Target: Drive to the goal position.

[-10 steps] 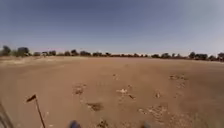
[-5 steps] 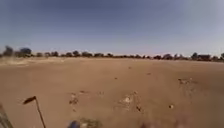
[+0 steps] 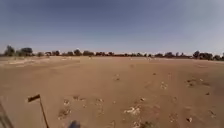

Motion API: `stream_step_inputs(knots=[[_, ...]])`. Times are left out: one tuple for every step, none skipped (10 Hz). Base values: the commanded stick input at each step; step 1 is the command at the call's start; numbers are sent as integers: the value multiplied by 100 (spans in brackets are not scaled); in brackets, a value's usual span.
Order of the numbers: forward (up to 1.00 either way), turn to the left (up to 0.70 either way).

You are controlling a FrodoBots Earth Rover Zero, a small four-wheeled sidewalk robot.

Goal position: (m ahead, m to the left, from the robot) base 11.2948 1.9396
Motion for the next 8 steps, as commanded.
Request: stream_step_inputs(knots=[[70, 0], [70, 0], [70, 0], [70, 0], [70, 0], [70, 0], [70, 0], [70, 0]])
